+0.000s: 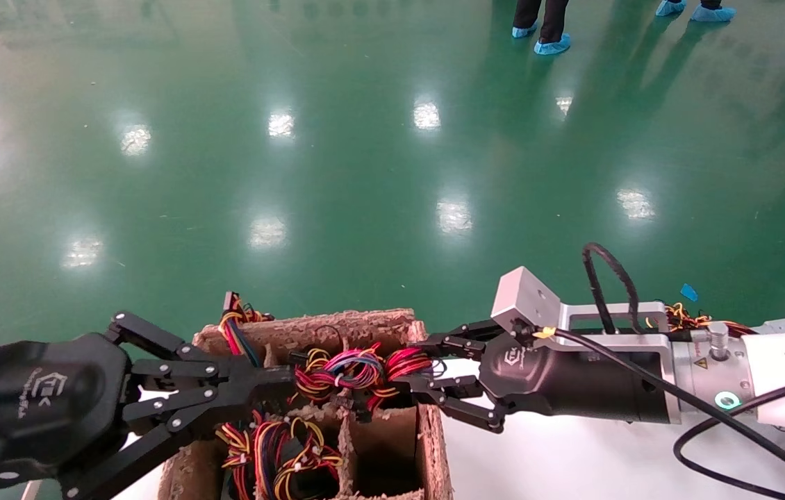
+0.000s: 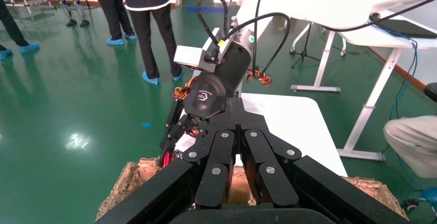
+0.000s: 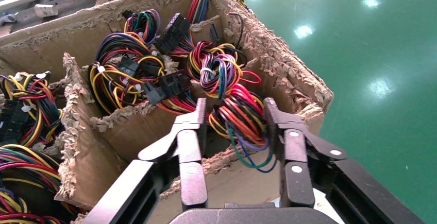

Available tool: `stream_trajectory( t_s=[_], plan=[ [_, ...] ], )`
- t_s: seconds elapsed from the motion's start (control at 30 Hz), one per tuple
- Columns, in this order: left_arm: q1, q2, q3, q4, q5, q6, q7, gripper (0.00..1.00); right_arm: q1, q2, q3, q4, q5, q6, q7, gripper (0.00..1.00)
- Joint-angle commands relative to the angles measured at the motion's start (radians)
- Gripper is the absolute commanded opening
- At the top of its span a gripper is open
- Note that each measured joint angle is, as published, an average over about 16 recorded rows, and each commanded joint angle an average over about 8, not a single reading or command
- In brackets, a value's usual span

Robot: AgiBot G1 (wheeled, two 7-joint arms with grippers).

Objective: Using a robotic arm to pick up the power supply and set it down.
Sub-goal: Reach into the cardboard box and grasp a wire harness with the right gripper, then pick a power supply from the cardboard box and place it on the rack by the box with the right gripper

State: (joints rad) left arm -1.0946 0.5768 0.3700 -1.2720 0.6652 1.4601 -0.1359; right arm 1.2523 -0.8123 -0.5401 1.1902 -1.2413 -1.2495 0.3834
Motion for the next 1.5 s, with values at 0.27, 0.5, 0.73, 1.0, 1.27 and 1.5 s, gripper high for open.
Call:
stream_trajectory(
  t_s=[0.27, 0.5, 0.73, 1.0, 1.27, 1.5],
  plan=[
    [0.000, 0.000, 0.000, 0.000, 0.000, 0.000, 0.000, 0.00, -0.002, -0.001, -0.002, 0.000, -0.013, 0.013, 0.001, 0.00],
    [0.000, 0.000, 0.000, 0.000, 0.000, 0.000, 0.000, 0.00, -0.001, 0.003, 0.004, 0.000, 0.000, 0.008, 0.003, 0.00],
    [0.000, 0.000, 0.000, 0.000, 0.000, 0.000, 0.000, 0.00, 0.001, 0.016, 0.029, -0.008, 0.065, -0.026, 0.001, 0.00],
    [0.000, 0.000, 0.000, 0.000, 0.000, 0.000, 0.000, 0.00, 0.010, 0.048, 0.096, -0.032, 0.243, -0.136, -0.011, 0.00],
    [0.000, 0.000, 0.000, 0.000, 0.000, 0.000, 0.000, 0.00, 0.030, 0.048, 0.173, -0.151, 0.440, -0.244, -0.025, 0.00],
    [0.000, 0.000, 0.000, 0.000, 0.000, 0.000, 0.000, 0.00, 0.058, 0.038, 0.241, -0.253, 0.553, -0.255, -0.057, 0.00]
  ],
)
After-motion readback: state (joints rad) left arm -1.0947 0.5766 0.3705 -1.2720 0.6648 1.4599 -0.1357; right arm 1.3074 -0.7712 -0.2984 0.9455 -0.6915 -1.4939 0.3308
